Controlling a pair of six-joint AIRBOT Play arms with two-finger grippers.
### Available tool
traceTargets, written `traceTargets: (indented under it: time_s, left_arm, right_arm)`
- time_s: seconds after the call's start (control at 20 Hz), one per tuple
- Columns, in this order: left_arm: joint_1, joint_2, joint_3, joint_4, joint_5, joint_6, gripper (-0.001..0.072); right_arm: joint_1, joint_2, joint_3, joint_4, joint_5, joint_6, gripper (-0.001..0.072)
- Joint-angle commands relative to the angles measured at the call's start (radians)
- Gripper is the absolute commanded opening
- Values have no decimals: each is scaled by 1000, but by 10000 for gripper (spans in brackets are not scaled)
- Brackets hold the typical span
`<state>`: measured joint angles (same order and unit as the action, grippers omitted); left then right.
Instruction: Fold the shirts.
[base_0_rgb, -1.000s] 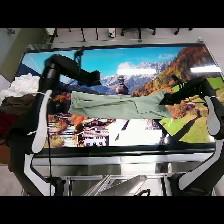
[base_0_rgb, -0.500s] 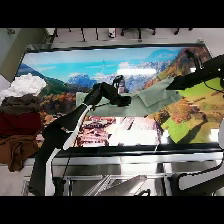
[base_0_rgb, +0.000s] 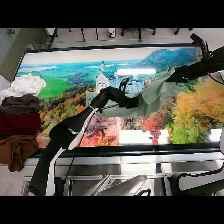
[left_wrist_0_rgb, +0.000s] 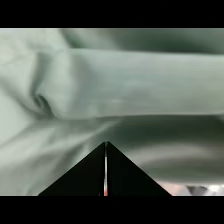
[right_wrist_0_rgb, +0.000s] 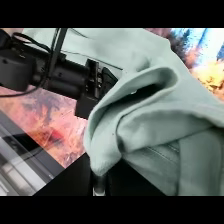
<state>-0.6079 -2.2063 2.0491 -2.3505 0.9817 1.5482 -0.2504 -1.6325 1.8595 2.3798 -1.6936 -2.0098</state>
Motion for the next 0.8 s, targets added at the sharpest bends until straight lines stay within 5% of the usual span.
traceTargets:
  time_s: [0.0,0.3,0.55,0.6,0.65,0.7,0.75]
  left_arm:
    - [99,138,-4,-53,147,5,26]
    - [451,597,-4,-50,277,7,26]
    - [676,891,-4,-50,316,80,27]
    - [702,928,-5,-49,337,105,27]
    - [727,967,-20,-50,351,124,27]
    - [745,1007,-57,-49,345,149,27]
    - [760,1046,-106,-50,327,169,27]
  right_arm:
    - [11,1,5,11,0,32,22]
    - [261,-26,3,18,224,137,22]
    - [729,-211,3,19,768,246,26]
    - [816,-267,4,27,903,252,70]
    - [905,-323,4,37,1040,261,214]
    - [969,-366,4,25,1152,260,493]
    - [1004,-395,4,-2,1242,261,617]
